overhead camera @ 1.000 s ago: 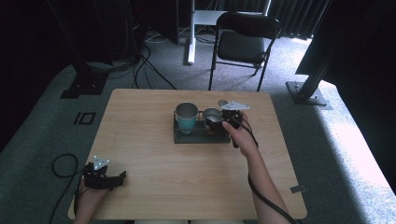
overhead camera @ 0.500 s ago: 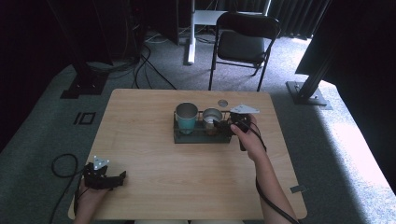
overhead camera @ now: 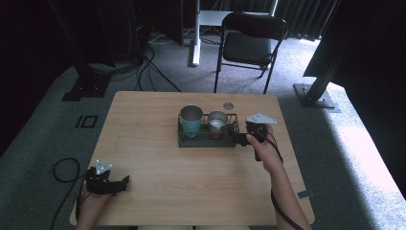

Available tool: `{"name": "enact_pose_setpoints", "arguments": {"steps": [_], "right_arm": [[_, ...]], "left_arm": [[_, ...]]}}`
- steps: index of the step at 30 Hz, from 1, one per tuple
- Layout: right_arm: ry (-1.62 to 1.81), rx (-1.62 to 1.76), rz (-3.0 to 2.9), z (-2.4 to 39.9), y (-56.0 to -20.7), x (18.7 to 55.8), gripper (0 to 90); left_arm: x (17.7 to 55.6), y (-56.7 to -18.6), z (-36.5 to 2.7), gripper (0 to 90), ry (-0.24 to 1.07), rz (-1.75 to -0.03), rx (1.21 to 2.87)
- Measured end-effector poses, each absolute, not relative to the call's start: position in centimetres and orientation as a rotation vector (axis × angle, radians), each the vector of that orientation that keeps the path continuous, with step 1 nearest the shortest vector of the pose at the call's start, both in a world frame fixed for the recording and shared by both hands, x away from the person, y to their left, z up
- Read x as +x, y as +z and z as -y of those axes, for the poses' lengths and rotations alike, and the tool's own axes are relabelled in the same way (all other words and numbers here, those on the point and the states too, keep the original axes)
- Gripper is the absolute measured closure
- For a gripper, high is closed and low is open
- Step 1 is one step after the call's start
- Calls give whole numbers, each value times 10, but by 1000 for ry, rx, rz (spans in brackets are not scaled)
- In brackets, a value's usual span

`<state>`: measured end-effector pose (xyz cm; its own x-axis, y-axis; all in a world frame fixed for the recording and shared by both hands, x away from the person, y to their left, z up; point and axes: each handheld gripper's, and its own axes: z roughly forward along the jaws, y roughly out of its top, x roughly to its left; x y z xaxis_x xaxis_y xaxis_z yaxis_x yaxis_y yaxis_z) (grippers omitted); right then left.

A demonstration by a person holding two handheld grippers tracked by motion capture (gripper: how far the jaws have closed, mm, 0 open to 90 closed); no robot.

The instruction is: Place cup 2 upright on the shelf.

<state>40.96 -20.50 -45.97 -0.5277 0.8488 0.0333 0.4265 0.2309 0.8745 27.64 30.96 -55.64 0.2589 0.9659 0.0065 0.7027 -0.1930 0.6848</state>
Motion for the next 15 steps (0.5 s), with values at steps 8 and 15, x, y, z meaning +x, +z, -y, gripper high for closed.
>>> {"name": "enact_pose_setpoints", "arguments": {"steps": [8,15], "right_arm": [[1225,1214,-2037,222,-470,403,110],[1211,1237,-2032,232,-478,398,110]], "left_arm": [[276,-556,-310,3,604,-1507,1969],[276,-556,-310,4,604,-1507,1969]]}}
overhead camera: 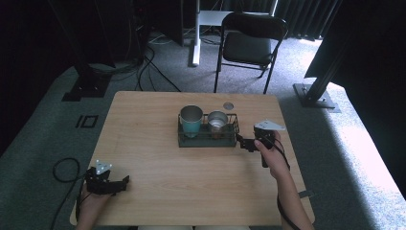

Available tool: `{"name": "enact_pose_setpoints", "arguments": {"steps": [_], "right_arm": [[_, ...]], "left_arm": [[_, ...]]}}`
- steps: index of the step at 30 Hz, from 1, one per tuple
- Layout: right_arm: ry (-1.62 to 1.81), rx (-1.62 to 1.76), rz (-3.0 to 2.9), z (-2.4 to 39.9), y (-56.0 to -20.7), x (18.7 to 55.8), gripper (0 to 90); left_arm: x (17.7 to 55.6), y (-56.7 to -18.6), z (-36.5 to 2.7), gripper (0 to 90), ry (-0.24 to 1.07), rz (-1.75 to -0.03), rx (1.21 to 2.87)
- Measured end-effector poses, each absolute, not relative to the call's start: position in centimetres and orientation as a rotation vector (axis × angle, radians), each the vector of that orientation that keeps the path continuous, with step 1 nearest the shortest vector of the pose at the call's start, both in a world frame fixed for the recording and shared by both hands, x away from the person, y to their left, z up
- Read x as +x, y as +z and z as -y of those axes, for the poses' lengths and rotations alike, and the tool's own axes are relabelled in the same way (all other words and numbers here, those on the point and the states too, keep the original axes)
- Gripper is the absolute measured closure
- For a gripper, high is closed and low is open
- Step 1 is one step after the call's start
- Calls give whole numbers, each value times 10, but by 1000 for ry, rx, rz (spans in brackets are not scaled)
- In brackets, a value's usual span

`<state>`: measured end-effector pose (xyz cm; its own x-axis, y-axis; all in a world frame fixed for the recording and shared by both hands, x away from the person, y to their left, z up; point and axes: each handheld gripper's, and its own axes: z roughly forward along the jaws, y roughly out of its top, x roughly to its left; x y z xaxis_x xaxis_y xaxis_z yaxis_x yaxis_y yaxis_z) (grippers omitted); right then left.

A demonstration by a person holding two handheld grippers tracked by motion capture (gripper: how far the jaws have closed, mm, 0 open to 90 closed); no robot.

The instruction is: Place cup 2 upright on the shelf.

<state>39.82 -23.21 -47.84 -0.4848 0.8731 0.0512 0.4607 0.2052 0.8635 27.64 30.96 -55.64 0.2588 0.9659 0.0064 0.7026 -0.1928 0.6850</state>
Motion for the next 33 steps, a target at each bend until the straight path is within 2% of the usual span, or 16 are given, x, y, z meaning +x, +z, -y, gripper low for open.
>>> {"name": "enact_pose_setpoints", "arguments": {"steps": [33], "right_arm": [[1135,1317,-2013,263,-527,366,110]], "left_arm": [[276,-556,-310,4,604,-1507,1969]]}}
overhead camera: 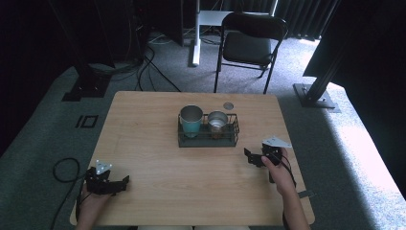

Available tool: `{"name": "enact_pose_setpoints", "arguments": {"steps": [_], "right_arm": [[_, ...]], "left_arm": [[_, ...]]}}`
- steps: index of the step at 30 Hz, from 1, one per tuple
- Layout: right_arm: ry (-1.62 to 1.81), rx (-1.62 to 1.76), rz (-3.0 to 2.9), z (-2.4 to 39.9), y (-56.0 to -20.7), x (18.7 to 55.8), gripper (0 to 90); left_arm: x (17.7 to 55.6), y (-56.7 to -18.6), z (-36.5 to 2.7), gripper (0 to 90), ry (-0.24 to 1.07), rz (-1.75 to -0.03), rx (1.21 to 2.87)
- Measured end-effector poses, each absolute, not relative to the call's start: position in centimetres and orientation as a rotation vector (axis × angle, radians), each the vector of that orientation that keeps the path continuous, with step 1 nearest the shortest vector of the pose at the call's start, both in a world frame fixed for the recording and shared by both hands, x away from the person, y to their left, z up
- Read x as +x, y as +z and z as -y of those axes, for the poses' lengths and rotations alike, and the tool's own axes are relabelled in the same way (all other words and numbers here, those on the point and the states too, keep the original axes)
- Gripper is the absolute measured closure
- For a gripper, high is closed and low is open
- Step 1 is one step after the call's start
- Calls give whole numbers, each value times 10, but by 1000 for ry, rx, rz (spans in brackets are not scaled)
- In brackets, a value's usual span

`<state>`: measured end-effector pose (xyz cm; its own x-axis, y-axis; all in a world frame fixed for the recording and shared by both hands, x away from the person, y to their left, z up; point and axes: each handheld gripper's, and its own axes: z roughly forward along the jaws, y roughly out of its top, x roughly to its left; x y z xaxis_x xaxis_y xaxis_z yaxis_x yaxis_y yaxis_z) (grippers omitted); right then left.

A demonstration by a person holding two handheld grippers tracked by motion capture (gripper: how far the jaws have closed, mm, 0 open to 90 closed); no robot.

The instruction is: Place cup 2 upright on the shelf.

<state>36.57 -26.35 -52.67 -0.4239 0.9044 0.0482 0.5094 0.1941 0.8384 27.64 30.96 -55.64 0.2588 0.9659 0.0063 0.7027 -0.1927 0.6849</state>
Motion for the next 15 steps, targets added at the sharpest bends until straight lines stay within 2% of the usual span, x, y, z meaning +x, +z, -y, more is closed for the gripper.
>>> {"name": "enact_pose_setpoints", "arguments": {"steps": [15], "right_arm": [[1051,1384,-1971,284,-543,342,110]], "left_arm": [[276,-556,-310,4,605,-1505,1970]]}}
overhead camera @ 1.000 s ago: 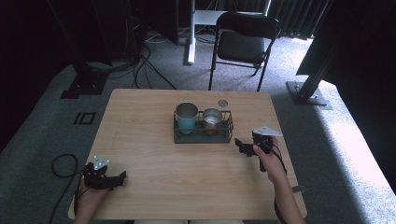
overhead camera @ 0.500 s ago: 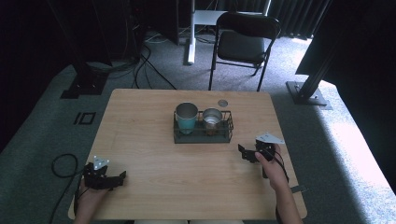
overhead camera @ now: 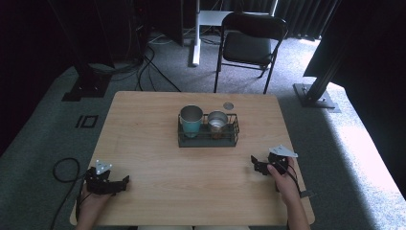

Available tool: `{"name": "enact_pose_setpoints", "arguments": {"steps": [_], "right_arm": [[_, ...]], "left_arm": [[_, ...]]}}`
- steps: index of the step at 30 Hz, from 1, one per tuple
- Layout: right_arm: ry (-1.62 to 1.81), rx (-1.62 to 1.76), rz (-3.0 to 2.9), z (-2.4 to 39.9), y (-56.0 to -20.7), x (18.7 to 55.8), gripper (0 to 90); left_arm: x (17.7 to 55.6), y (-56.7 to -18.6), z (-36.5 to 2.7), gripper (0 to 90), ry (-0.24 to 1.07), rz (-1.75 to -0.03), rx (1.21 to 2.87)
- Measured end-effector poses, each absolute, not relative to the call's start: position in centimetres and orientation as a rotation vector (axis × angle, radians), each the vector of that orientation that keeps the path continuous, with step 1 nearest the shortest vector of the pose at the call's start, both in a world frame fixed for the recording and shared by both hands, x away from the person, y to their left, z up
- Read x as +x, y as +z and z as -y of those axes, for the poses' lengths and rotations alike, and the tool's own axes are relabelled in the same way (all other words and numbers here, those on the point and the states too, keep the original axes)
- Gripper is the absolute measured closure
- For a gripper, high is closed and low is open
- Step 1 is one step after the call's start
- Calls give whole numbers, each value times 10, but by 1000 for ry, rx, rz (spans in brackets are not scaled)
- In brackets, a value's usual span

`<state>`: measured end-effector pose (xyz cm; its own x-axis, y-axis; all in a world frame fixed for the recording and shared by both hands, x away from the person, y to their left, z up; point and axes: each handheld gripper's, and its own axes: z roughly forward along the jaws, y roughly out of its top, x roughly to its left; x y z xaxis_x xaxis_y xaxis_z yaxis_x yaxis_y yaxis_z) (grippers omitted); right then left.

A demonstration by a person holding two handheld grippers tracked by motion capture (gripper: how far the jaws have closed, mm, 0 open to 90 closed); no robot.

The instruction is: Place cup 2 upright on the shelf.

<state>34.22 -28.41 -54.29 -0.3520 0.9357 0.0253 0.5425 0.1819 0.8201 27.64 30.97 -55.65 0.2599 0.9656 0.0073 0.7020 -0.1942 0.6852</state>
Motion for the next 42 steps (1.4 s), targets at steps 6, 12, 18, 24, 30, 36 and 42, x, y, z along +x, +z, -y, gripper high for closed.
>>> {"name": "enact_pose_setpoints", "arguments": {"steps": [6,12,18,24,30,36,42], "right_arm": [[996,1457,-1939,293,-547,334,110],[963,1480,-1919,300,-550,326,110],[935,1494,-1924,303,-555,319,110],[915,1503,-1933,305,-554,311,110],[875,1510,-1954,307,-557,302,110],[841,1512,-1966,311,-557,291,110],[825,1540,-1952,314,-558,284,110]], "left_arm": [[276,-556,-310,4,605,-1505,1971],[276,-556,-310,4,605,-1505,1970],[276,-556,-310,4,605,-1505,1970],[276,-556,-310,4,605,-1505,1971],[276,-557,-310,3,605,-1505,1970],[276,-557,-310,4,605,-1505,1970],[276,-557,-310,4,605,-1506,1970]]}}
